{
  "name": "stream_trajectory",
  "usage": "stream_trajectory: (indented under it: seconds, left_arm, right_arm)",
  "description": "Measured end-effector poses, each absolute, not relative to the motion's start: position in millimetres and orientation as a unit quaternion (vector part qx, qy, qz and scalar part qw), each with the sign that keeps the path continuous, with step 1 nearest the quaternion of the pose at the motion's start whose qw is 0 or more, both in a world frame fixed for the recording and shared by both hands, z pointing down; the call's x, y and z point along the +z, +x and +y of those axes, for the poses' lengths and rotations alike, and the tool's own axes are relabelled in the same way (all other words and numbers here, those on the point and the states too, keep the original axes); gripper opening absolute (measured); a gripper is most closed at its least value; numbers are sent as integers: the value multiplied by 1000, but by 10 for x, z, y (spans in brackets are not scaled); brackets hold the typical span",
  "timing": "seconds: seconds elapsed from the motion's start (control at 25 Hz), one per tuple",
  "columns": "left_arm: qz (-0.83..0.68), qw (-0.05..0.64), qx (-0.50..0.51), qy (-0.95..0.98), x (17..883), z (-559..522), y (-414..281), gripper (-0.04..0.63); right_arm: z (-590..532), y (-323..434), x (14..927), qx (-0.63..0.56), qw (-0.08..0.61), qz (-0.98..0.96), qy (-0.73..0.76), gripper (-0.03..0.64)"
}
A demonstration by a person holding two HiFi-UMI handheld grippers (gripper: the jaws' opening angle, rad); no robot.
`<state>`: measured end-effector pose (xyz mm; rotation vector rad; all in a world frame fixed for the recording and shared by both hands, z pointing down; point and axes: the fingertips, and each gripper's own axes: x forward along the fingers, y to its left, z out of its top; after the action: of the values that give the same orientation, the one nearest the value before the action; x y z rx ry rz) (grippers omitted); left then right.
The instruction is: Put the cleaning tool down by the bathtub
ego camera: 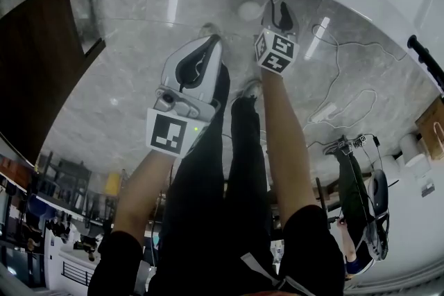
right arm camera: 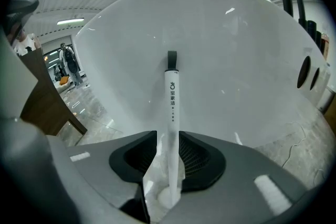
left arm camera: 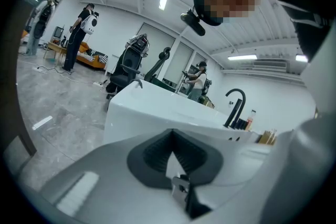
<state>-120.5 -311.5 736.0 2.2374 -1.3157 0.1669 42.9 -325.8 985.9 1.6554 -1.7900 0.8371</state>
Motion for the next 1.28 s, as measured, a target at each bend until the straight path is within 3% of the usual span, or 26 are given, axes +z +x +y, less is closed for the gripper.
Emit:
stream_trajectory:
  seconds: [0.44, 0.92, 1.28]
  left_arm:
    - [-492, 250, 33, 833, 6876, -3045, -1110, 8]
    - [-501, 217, 2, 838, 5843, -2784, -938, 8]
    - [-503, 203, -13, 840, 5144, -2329, -663, 8]
  right_arm:
    - [-2965, 439, 9409, 315, 282, -671, 609, 123]
    - [-2563, 460, 8324, 323, 241, -680, 612, 2]
    - [-2143, 627, 7434, 326, 216, -691, 608, 0]
